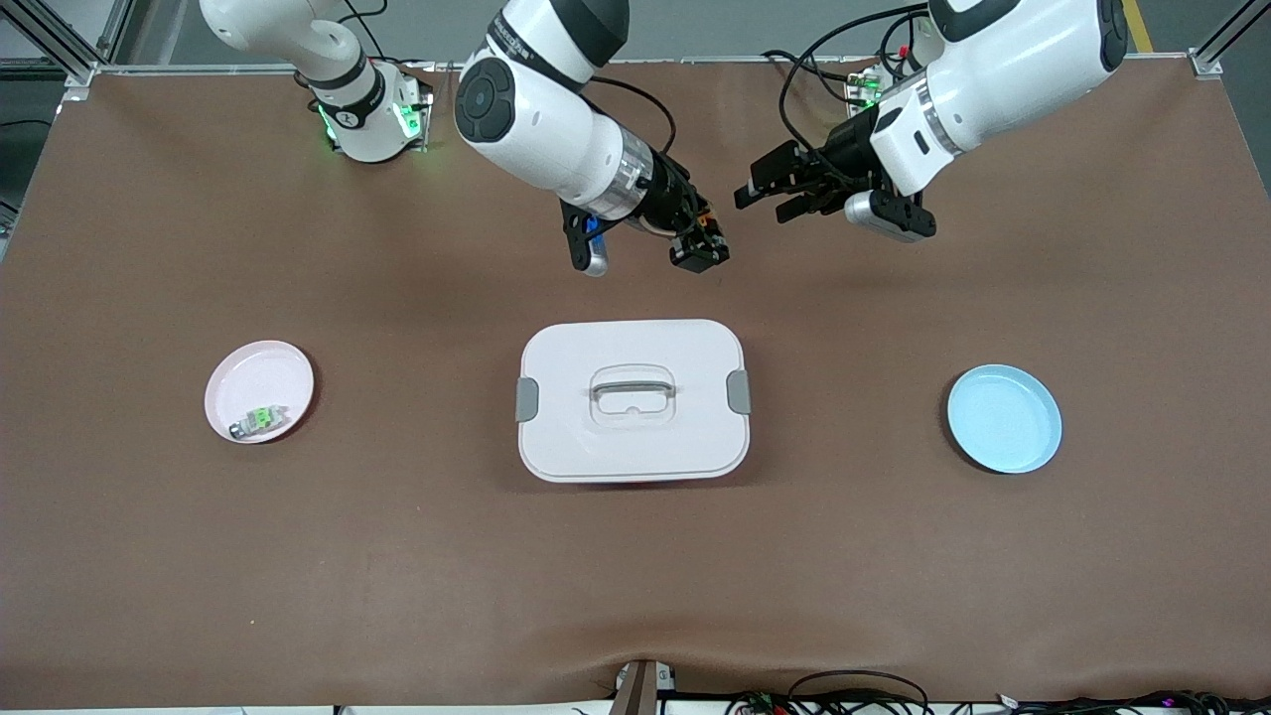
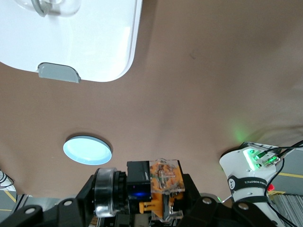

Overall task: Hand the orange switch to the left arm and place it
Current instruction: 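Carry the switch above the box toward the left gripper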

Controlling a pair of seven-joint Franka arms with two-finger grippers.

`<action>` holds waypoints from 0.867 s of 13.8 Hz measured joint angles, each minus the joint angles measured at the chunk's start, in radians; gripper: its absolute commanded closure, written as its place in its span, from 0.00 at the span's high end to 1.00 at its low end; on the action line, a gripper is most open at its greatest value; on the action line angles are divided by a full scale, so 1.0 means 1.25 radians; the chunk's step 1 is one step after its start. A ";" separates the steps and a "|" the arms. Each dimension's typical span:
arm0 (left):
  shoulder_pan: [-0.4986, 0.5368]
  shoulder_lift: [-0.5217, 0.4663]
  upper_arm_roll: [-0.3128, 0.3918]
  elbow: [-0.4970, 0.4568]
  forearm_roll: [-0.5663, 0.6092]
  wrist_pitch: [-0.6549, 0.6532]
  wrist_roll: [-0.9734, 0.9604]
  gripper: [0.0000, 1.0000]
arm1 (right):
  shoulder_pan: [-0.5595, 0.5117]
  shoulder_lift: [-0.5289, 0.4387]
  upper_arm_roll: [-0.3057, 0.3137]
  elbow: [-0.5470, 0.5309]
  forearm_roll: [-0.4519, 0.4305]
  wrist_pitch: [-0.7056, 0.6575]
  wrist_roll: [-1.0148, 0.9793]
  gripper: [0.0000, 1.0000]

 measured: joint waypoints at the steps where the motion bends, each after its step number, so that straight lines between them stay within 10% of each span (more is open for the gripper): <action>1: -0.001 0.003 -0.008 -0.001 -0.004 0.018 0.000 0.79 | 0.000 0.000 0.000 0.000 0.000 0.000 0.000 0.18; 12: -0.004 0.069 -0.087 -0.012 -0.005 0.181 0.009 0.72 | 0.001 0.000 0.000 0.002 0.001 0.000 0.000 0.18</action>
